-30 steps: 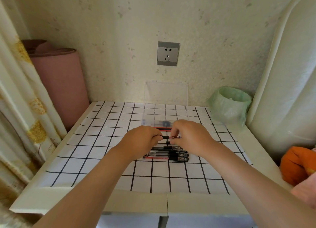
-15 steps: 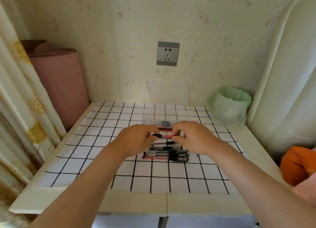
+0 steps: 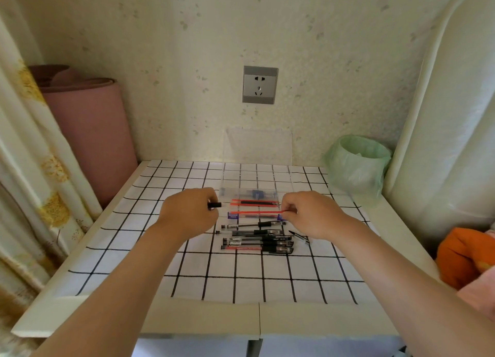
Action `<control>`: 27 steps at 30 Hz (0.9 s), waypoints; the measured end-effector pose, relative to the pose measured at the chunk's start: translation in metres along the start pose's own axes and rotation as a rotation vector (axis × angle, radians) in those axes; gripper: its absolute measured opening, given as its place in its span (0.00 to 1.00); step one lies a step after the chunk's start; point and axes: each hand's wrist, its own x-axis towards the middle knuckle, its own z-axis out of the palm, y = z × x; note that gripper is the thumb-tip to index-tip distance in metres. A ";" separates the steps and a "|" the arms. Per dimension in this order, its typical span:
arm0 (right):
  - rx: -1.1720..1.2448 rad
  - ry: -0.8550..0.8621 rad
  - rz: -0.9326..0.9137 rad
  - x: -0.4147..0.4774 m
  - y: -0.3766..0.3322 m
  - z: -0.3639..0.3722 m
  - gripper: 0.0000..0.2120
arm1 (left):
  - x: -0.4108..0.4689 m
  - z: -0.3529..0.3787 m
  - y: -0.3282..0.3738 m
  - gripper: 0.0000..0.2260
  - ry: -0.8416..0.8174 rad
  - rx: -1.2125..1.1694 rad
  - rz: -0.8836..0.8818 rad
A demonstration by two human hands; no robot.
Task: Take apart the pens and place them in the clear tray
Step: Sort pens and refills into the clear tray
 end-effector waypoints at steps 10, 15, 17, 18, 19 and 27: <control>0.092 0.072 -0.119 0.000 -0.019 0.001 0.03 | -0.007 0.014 0.032 0.07 0.052 -0.184 0.300; 0.085 0.068 -0.118 -0.001 -0.020 -0.001 0.04 | -0.004 0.015 0.032 0.05 0.016 -0.133 0.228; 0.060 0.083 -0.071 -0.002 -0.014 -0.003 0.05 | -0.003 0.017 0.031 0.05 -0.015 -0.114 0.200; 0.048 0.093 -0.038 -0.002 -0.010 -0.004 0.05 | -0.003 0.019 0.030 0.05 -0.033 -0.103 0.189; 0.037 0.094 -0.006 -0.002 -0.007 -0.006 0.04 | -0.003 0.020 0.030 0.04 -0.050 -0.087 0.179; 0.103 -0.091 0.049 -0.009 0.008 0.007 0.12 | 0.001 0.035 0.036 0.06 -0.111 -0.022 0.187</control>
